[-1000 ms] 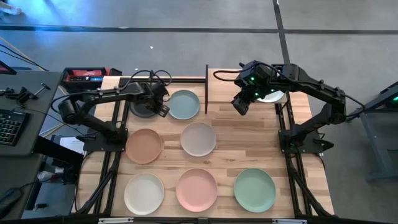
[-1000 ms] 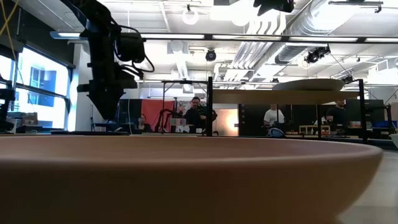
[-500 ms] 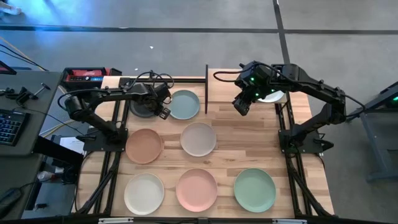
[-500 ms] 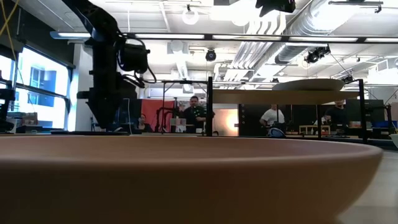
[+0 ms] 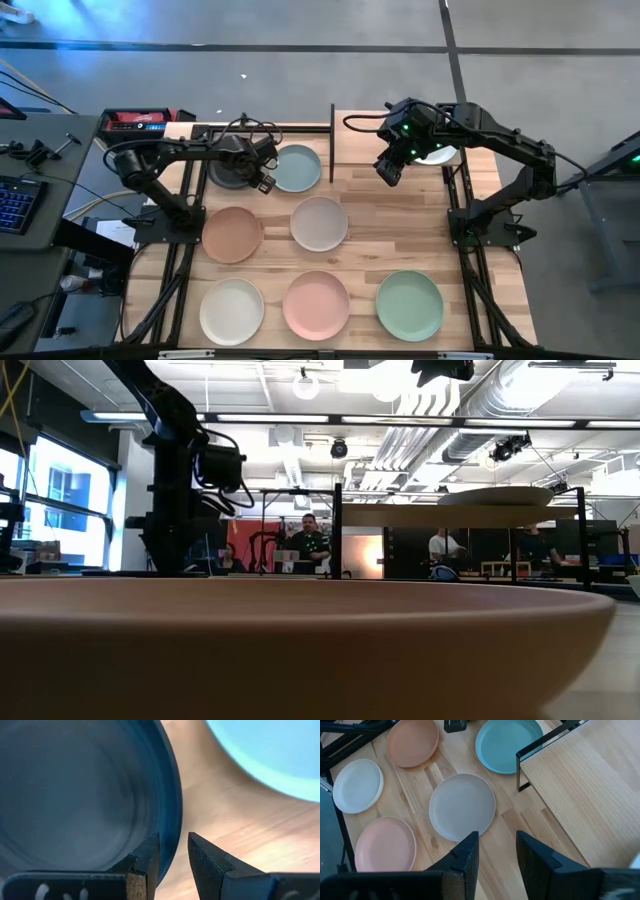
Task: Place and stack plates onto a shelf
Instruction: Stack the black plate on the top of the white plate on the shelf
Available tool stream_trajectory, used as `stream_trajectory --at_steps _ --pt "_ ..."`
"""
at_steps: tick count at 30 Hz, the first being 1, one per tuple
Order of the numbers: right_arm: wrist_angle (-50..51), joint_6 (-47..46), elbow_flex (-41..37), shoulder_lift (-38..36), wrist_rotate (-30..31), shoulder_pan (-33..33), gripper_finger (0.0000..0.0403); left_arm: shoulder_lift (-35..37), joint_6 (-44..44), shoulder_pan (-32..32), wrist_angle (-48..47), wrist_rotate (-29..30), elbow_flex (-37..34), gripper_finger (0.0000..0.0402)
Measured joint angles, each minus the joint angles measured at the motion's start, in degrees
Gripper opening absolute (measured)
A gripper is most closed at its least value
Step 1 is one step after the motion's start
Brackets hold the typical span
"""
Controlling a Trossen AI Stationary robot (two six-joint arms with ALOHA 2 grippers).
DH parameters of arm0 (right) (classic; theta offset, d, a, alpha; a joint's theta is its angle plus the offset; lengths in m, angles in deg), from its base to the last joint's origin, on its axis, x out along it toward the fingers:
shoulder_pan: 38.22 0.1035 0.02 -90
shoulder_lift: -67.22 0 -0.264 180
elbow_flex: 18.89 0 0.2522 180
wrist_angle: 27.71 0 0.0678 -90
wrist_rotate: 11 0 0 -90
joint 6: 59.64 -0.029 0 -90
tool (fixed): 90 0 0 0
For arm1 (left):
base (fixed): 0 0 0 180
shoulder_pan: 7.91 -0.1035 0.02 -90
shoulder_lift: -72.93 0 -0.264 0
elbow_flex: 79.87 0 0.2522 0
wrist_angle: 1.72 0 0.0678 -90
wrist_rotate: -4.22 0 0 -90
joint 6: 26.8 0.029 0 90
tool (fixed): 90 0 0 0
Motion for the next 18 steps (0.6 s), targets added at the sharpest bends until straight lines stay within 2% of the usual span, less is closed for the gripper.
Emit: stream_trajectory --at_steps 9,18 --pt "0.0 0.0 0.0 0.0 0.0 0.0 0.0108 -2.7 0.1 0.0 0.1 1.2 0.0 0.0083" --pt "0.0 0.0 0.0 0.0 0.0 0.0 0.0108 -2.6 3.2 0.1 -0.1 2.1 0.2 0.0009"
